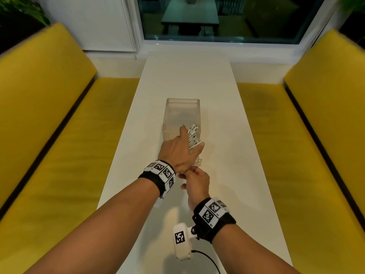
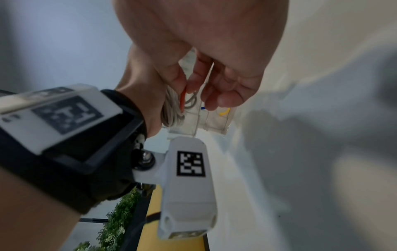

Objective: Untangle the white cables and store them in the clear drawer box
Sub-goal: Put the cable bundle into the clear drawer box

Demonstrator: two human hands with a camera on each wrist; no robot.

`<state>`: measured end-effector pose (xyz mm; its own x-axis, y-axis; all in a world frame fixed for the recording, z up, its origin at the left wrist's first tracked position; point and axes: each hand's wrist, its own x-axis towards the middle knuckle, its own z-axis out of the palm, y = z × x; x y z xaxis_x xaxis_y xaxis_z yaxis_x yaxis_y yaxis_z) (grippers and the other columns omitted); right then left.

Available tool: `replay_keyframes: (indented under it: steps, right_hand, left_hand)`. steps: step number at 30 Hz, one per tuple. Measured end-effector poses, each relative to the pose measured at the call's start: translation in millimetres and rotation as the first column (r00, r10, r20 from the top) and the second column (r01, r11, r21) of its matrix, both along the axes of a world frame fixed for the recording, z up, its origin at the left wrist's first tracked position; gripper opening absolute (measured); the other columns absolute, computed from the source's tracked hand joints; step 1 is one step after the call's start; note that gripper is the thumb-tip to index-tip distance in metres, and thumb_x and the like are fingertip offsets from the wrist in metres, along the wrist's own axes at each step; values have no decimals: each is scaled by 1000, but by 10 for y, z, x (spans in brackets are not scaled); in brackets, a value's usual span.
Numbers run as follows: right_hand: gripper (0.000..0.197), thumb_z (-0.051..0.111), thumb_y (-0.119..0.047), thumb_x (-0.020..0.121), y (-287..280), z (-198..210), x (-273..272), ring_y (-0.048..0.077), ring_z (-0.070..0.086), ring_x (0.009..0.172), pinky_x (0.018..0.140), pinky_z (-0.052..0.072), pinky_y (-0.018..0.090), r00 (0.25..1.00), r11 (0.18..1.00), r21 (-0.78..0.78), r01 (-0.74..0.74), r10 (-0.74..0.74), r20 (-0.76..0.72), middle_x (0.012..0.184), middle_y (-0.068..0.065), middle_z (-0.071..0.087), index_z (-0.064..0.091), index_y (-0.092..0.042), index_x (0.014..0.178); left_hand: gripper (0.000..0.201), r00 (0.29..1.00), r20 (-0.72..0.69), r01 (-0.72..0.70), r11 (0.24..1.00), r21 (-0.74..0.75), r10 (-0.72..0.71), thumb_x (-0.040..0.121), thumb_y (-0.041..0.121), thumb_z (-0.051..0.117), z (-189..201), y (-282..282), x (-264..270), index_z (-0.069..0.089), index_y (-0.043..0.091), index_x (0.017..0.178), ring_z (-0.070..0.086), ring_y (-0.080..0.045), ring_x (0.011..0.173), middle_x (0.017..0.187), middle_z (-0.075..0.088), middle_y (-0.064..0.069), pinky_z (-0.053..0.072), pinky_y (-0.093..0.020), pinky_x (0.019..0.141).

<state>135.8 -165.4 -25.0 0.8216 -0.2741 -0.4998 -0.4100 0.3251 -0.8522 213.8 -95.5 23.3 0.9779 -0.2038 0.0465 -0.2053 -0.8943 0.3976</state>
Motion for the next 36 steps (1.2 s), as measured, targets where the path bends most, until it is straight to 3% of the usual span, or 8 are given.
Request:
replay_keyframes:
  steps: [5,11,16,20,26,30,32,36]
  right_hand:
    - [15,64,-6,88,-41,6,-5,18,63,77,56,45,29,1000,1000,6,-17,17,21,83,10,73,75,-9,78]
    - [31,65,-28,93,-89,37,4,22,72,78,54,44,30,999,989,141,50,-53,13,93,14,77,75,1,93]
    - [45,64,-35,96,-133,66,38,27,75,78,54,45,30,996,985,151,85,-87,4,94,18,78,67,9,103]
    - [32,66,-34,96,-154,102,22,24,75,75,54,46,31,994,983,154,102,-107,24,90,16,78,62,-2,97]
    - [31,68,-30,95,-173,95,39,26,74,73,53,45,31,989,978,160,132,-140,39,85,15,76,48,-11,108]
    - [32,68,-28,95,-154,91,34,24,74,72,55,46,32,989,979,157,129,-138,46,87,16,76,48,-12,115]
    - [31,68,-28,95,-155,93,39,24,75,72,55,46,32,989,981,148,126,-135,55,87,15,76,49,-12,114]
    - [32,68,-28,95,-176,87,57,26,76,74,56,46,33,987,983,130,133,-143,69,87,17,77,48,-11,114]
  left_hand:
    - [59,1000,4,2,997,81,-2,102,61,19,-24,23,36,39,13,131,56,-26,70,97,71,-7,39,-36,65]
    - [48,998,34,-63,966,251,56,104,51,30,-63,7,85,55,12,118,64,-33,97,107,71,-12,40,-44,89]
    - [54,998,37,-46,994,100,42,101,61,30,-6,35,2,43,12,120,63,-34,79,94,70,-8,44,-42,78]
    - [53,996,64,-56,998,39,54,101,61,26,16,33,-26,40,13,121,57,-30,66,79,64,-3,43,-39,72]
    - [37,989,129,-71,997,-18,72,106,37,33,-91,51,13,62,17,120,64,-30,83,104,64,-5,39,-33,66]
    - [42,994,94,-51,998,-38,54,106,34,37,-53,75,-20,42,21,146,66,-32,93,116,64,-6,48,-38,72]
    - [44,996,82,-39,995,-97,47,106,36,35,-37,104,-50,32,26,149,67,-34,91,117,67,-7,52,-43,77]
    - [57,984,154,93,996,3,-92,101,56,12,-87,174,-111,36,32,147,67,-32,96,119,66,-4,53,-41,73]
